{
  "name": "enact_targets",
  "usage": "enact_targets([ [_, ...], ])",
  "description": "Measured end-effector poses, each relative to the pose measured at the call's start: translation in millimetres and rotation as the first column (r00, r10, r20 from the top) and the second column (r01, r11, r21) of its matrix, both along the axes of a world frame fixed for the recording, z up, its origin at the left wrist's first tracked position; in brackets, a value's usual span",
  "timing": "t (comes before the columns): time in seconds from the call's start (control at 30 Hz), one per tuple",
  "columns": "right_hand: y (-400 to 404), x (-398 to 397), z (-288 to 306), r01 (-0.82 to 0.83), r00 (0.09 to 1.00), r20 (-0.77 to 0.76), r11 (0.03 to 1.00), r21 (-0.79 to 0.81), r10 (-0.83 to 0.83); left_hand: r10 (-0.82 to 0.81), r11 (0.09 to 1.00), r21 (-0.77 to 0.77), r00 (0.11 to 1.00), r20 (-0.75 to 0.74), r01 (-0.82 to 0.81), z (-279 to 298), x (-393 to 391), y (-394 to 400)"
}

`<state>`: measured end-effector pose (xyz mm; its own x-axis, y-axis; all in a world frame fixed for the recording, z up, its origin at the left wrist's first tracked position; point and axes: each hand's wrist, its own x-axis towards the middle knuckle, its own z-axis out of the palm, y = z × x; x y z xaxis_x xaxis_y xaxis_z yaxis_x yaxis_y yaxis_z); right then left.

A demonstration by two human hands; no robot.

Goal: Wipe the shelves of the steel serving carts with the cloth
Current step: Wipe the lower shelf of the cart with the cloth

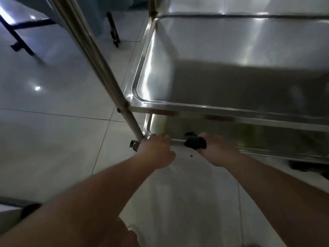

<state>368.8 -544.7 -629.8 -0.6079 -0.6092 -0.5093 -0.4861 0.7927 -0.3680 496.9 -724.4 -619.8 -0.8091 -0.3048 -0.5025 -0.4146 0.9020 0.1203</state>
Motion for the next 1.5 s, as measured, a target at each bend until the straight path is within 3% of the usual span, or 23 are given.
enact_targets([
  [0.23, -44, -35, -71, 0.010, 0.988, -0.146, 0.958, -0.287, -0.054, -0.164, 0.980, -0.132, 0.981, -0.104, 0.150, -74, -26, -36],
  [0.4, -83, -38, -105, 0.028, 0.991, -0.105, 0.897, -0.441, -0.083, -0.192, 0.973, -0.161, 0.970, -0.152, 0.167, -100, -12, -47],
  [0.5, -100, -36, -120, -0.012, 0.986, -0.150, 0.881, -0.473, -0.067, -0.145, 0.989, -0.052, 0.981, -0.125, 0.140, -118, 6, -50],
  [0.63, -123, -33, -137, -0.062, 0.980, -0.192, 0.858, -0.509, -0.043, 0.034, 0.992, 0.121, 0.993, -0.111, -0.021, -143, 32, -65],
  [0.93, -193, -28, -139, 0.001, 0.979, -0.170, 0.834, -0.552, -0.114, 0.272, 0.938, 0.235, 0.962, -0.037, -0.256, -156, 66, -139],
  [1.03, -215, -29, -142, 0.012, 0.979, -0.170, 0.855, -0.519, -0.117, 0.426, 0.876, 0.307, 0.896, -0.128, -0.373, -155, 63, -155],
  [1.1, -224, -26, -150, -0.013, 0.989, -0.137, 0.888, -0.459, -0.056, 0.456, 0.860, 0.373, 0.852, -0.258, -0.347, -156, 56, -153],
  [1.17, -227, -18, -162, -0.155, 0.984, -0.131, 0.938, -0.311, 0.119, 0.468, 0.866, 0.380, 0.793, -0.390, -0.324, -161, 47, -141],
  [1.23, -222, -8, -175, -0.326, 0.940, -0.184, 0.917, -0.231, 0.288, 0.546, 0.826, 0.457, 0.673, -0.499, -0.331, -166, 35, -128],
  [1.33, -192, 2, -184, -0.433, 0.897, -0.217, 0.866, -0.249, 0.386, 0.720, 0.674, 0.676, 0.472, -0.510, -0.298, -169, 19, -125],
  [1.43, -146, -5, -188, -0.470, 0.872, -0.258, 0.857, -0.210, 0.416, 0.725, 0.658, 0.727, 0.424, -0.542, -0.195, -175, 14, -126],
  [1.5, -122, -24, -190, -0.450, 0.874, -0.283, 0.879, -0.160, 0.396, 0.779, 0.580, 0.795, 0.403, -0.479, -0.177, -180, 12, -122],
])
